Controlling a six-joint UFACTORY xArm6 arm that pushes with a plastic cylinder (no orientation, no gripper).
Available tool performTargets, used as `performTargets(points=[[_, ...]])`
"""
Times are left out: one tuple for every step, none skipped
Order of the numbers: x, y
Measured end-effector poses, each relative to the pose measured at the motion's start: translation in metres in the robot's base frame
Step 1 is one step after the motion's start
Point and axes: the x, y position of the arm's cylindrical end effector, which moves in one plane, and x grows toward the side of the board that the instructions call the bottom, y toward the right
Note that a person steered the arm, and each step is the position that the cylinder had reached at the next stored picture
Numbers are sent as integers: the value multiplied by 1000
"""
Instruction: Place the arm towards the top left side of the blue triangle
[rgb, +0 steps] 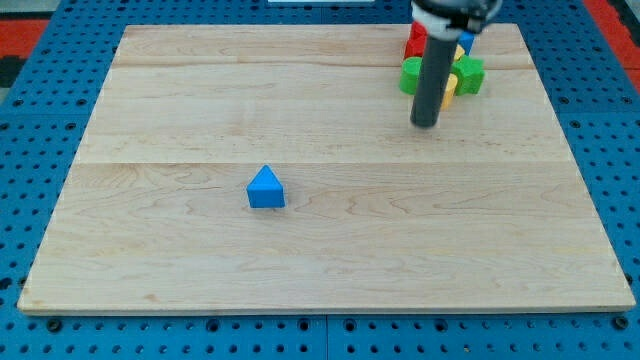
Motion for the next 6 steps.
performTargets(points=[[94, -39], [159, -140], [165, -242], [116, -250], [63, -226], [54, -192]])
